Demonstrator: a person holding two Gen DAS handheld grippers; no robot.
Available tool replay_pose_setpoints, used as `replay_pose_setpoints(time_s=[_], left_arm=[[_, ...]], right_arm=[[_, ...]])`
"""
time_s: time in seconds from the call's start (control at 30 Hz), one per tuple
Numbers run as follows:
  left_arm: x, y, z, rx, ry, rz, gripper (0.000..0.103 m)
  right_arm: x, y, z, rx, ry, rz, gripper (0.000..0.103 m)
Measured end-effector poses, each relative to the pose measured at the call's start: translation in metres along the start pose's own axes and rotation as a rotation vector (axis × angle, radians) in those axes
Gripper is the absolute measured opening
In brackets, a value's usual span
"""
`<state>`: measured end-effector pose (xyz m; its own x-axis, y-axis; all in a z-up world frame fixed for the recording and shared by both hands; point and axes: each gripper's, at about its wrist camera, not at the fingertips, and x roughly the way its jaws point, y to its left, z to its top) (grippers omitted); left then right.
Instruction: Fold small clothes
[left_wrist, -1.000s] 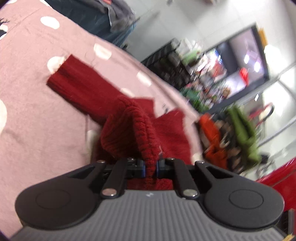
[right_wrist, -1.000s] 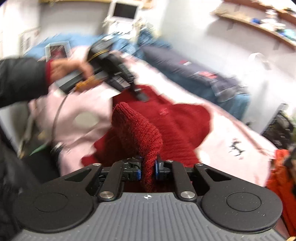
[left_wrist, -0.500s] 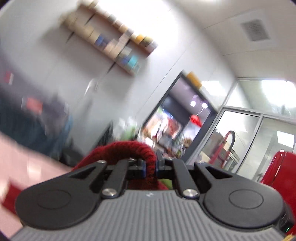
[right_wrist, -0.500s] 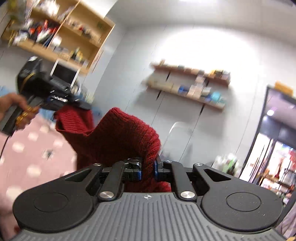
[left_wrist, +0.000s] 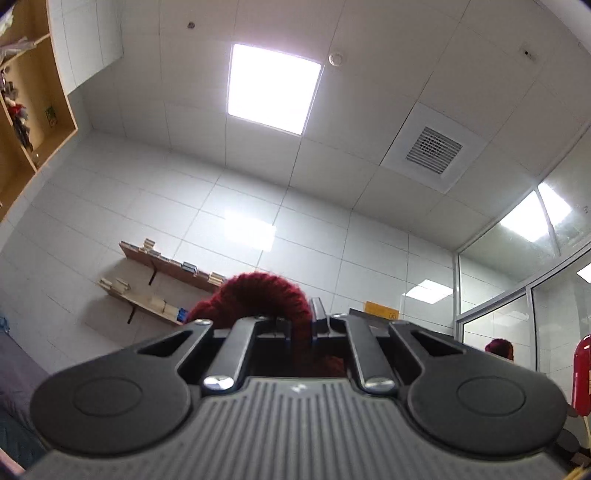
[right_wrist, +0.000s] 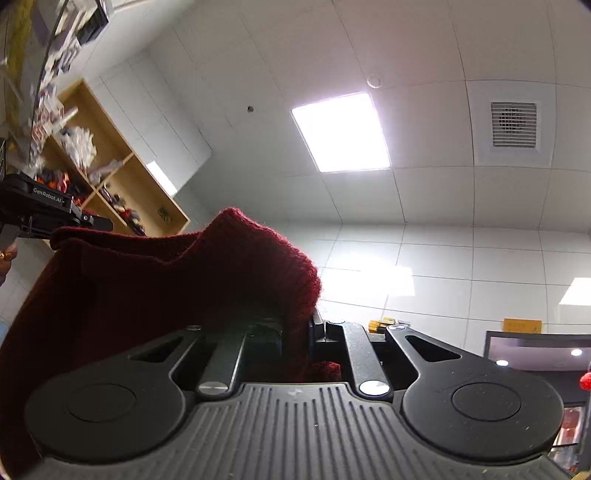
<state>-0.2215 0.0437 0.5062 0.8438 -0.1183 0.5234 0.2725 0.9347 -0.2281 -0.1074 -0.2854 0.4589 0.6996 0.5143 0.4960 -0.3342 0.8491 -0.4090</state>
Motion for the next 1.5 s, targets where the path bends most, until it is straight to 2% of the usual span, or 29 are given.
replay_pose_setpoints(time_s=[0.07,0.13,0.3,0.43,0.53,0.6,0.67,0.73,0.8,0.87,0.93,0.97,1.03,1.07,1.13,1.17,1.2,1.23,1.27,1.37,1.4,1.5], left_arm=[[-0.010,-0.009,-0.008,0.031,0.005,0.024,0.009],[-0.019,-0.008,-0.023,0.009,0.033,0.036,0.009],[-0.041,0.021,-0.088,-0.052,0.157,0.114,0.009],[-0.048,0.036,-0.129,-0.005,0.264,0.207,0.009],[-0.025,0.071,-0.159,-0.067,0.330,0.239,0.009],[0.001,0.102,-0.183,-0.057,0.374,0.290,0.009],[0.031,0.136,-0.211,-0.089,0.441,0.330,0.009],[0.066,0.172,-0.256,-0.121,0.512,0.369,0.009],[0.108,0.195,-0.308,-0.081,0.624,0.390,0.010],[0.143,0.220,-0.363,-0.093,0.727,0.408,0.012],[0.166,0.253,-0.421,-0.208,0.835,0.443,0.013],[0.172,0.267,-0.444,-0.230,0.872,0.461,0.016],[0.181,0.280,-0.487,-0.198,0.958,0.488,0.017],[0.179,0.285,-0.504,-0.198,0.977,0.502,0.018],[0.174,0.296,-0.534,-0.217,1.018,0.506,0.024],[0.168,0.295,-0.540,-0.206,1.046,0.505,0.028],[0.165,0.291,-0.546,-0.180,1.080,0.500,0.031],[0.164,0.287,-0.551,-0.151,1.113,0.494,0.039],[0.162,0.288,-0.562,-0.127,1.133,0.496,0.047],[0.152,0.283,-0.566,-0.099,1.167,0.504,0.056],[0.143,0.271,-0.553,-0.100,1.179,0.505,0.057],[0.140,0.256,-0.544,-0.077,1.183,0.478,0.059]], right_arm=[[-0.010,0.010,-0.008,0.003,0.000,0.000,0.020],[-0.017,0.019,-0.021,0.027,0.021,0.012,0.020],[-0.040,0.033,-0.058,0.149,0.129,0.056,0.020],[-0.036,0.047,-0.078,0.166,0.238,0.083,0.020],[-0.006,0.048,-0.107,0.196,0.323,0.106,0.020],[0.023,0.049,-0.137,0.191,0.395,0.112,0.020],[0.049,0.052,-0.173,0.183,0.480,0.109,0.020],[0.081,0.058,-0.220,0.162,0.573,0.093,0.020],[0.106,0.063,-0.264,0.135,0.655,0.055,0.020],[0.128,0.064,-0.307,0.137,0.738,0.015,0.020],[0.148,0.070,-0.345,0.134,0.826,-0.009,0.020],[0.155,0.075,-0.361,0.120,0.858,-0.008,0.021],[0.164,0.089,-0.399,0.075,0.963,-0.021,0.026],[0.165,0.093,-0.415,0.081,1.013,-0.028,0.027],[0.157,0.098,-0.441,0.093,1.068,-0.065,0.039],[0.153,0.100,-0.449,0.091,1.084,-0.082,0.045],[0.147,0.103,-0.455,0.090,1.096,-0.095,0.058],[0.145,0.104,-0.456,0.090,1.100,-0.095,0.075],[0.142,0.105,-0.457,0.090,1.098,-0.089,0.079],[0.136,0.107,-0.456,0.089,1.107,-0.063,0.085],[0.135,0.106,-0.452,0.096,1.108,-0.065,0.087],[0.134,0.101,-0.436,0.160,1.076,-0.071,0.090]])
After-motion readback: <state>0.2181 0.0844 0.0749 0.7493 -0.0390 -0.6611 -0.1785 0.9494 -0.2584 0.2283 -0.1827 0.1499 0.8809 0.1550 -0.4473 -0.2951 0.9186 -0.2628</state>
